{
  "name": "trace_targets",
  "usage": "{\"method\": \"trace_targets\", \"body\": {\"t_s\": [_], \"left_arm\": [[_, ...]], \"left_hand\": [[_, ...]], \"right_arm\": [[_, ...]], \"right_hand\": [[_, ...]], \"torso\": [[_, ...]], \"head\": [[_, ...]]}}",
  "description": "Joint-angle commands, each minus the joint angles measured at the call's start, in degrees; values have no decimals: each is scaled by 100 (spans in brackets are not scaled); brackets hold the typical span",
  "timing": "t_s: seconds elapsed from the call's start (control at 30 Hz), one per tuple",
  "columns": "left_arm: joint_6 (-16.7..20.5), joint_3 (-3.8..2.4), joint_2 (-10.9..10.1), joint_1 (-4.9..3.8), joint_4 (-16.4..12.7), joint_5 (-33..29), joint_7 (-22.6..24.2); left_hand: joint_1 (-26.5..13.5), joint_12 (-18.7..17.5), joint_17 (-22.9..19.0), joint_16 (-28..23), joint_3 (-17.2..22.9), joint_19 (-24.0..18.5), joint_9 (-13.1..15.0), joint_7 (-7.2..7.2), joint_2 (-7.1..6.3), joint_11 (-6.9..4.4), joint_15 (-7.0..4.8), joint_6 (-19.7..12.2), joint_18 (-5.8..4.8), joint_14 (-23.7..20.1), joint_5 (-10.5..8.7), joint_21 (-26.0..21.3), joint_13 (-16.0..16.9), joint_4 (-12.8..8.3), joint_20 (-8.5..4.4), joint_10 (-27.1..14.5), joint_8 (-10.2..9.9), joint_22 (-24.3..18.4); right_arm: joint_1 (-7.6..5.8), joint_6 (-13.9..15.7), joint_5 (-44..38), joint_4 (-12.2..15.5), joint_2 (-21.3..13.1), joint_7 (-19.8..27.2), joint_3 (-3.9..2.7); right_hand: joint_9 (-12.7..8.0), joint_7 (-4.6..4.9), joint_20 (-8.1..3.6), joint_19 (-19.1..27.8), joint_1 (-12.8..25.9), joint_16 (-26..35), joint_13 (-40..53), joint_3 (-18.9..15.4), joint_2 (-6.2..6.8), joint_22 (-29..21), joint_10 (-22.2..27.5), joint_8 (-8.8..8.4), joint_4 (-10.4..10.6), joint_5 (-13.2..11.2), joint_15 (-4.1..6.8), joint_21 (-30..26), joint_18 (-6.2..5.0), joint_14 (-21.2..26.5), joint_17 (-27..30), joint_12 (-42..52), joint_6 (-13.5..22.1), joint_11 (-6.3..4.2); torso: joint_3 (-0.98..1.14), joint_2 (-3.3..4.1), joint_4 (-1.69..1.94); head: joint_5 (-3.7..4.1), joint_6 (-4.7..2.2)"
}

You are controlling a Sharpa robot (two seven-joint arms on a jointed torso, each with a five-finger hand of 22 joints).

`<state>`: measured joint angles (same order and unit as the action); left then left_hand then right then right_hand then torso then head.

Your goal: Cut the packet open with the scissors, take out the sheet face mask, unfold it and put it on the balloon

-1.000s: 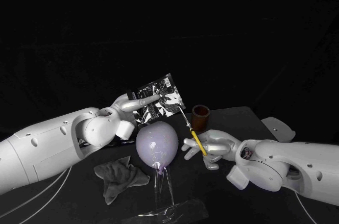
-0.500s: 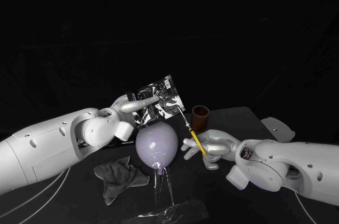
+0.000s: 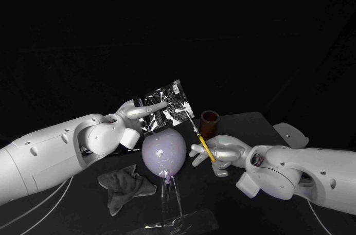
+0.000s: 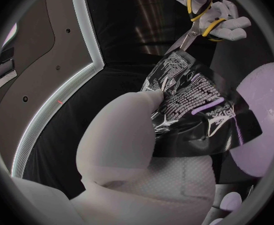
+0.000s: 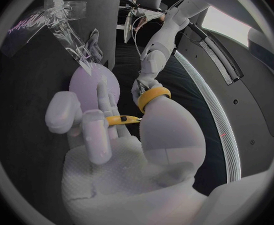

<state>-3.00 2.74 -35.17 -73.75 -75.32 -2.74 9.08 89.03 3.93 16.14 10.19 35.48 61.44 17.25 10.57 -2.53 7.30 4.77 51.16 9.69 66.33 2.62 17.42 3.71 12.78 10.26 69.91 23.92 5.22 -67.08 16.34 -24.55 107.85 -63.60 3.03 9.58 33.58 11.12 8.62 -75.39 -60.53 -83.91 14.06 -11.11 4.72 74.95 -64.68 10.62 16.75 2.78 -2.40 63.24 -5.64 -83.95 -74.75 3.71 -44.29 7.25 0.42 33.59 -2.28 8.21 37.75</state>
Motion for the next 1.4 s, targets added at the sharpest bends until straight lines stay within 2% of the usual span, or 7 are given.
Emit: {"method": "trace_targets", "body": {"t_s": [0.03, 0.53, 0.77, 1.0, 1.17, 1.2, 1.4], "left_arm": [[-86, -7, 4, -7, -21, 17, 10], [-9, -5, -19, -6, -72, 17, -1], [44, -5, -36, -4, -90, 16, -6], [84, -4, -51, 0, -106, 15, 4], [100, -4, -58, 1, -111, 14, 20], [102, -4, -59, 1, -113, 14, 22], [123, -4, -67, 2, -134, 15, 47]], "left_hand": [[-23, -23, 8, 13, 3, 26, 269, 32, 54, -5, -11, 4, 82, 41, 21, 26, 3, -43, -8, 49, 14, -8], [-25, -24, 9, 12, 6, 28, 274, 31, 53, -5, -12, 3, 82, 42, 21, 27, 3, -49, -9, 49, 17, -9], [-26, -24, 10, 11, 8, 29, 276, 31, 52, -6, -12, 3, 82, 42, 21, 27, 3, -52, -9, 49, 18, -10], [-27, -24, 10, 11, 9, 30, 278, 31, 53, -6, -12, 2, 82, 42, 21, 26, 3, -53, -10, 49, 19, -10], [-27, -24, 10, 11, 9, 30, 278, 31, 53, -6, -12, 2, 82, 42, 21, 26, 3, -53, -10, 49, 19, -10], [-27, -24, 10, 11, 9, 30, 278, 31, 53, -6, -12, 2, 82, 42, 21, 26, 3, -53, -10, 49, 19, -10], [-27, -24, 10, 11, 9, 30, 278, 31, 53, -6, -12, 2, 82, 42, 21, 26, 3, -53, -10, 49, 19, -10]], "right_arm": [[-3, 73, -17, 2, 13, 150, -9], [-2, 428, 190, -43, 101, 383, -18], [-2, 536, 204, -72, 123, 418, -19], [-2, 553, 203, -100, 139, 414, -19], [-2, 510, 179, -103, 155, 389, -20], [-2, 510, 178, -103, 158, 388, -20], [-2, 631, 193, -96, 182, 428, -20]], "right_hand": [[-7, 70, -8, -44, -20, -30, -11, 47, -62, 141, -48, 41, 0, -1, -33, 40, -30, -241, -15, 12, -12, 15], [1, -169, -175, -343, -293, -166, -6, -267, -470, 415, -842, 335, -38, -4, 162, 576, 72, -346, -285, 233, -483, -226], [154, -387, -326, -460, -458, -189, 244, -556, -689, 533, -1455, 557, -45, -3, 341, 791, 115, -367, -329, 498, -899, -436], [254, -455, -400, -501, -529, -201, 402, -734, -797, 575, -1566, 616, -45, -1, 408, 863, 134, -378, -358, 569, -993, -501], [265, -420, -402, -485, -548, -194, 418, -831, -826, 563, -1425, 556, -44, 1, 390, 835, 132, -375, -339, 485, -899, -470], [259, -326, -362, -454, -565, -185, 382, -959, -861, 541, -1156, 429, -44, -2, 313, 785, 128, -369, -316, 302, -714, -385], [223, -76, -204, -335, -595, -147, 168, -1188, -871, 448, -459, 113, -42, -3, 115, 588, 96, -337, -208, -28, -249, -131]], "torso": [[0, 0, 0], [-1, 2, 4], [-1, -1, 3], [1, -4, -2], [2, 1, -3], [2, 2, -4], [2, 0, 1]], "head": [[14, -3], [76, -45], [114, -75], [127, -86], [127, -92], [129, -89], [133, -106]]}}
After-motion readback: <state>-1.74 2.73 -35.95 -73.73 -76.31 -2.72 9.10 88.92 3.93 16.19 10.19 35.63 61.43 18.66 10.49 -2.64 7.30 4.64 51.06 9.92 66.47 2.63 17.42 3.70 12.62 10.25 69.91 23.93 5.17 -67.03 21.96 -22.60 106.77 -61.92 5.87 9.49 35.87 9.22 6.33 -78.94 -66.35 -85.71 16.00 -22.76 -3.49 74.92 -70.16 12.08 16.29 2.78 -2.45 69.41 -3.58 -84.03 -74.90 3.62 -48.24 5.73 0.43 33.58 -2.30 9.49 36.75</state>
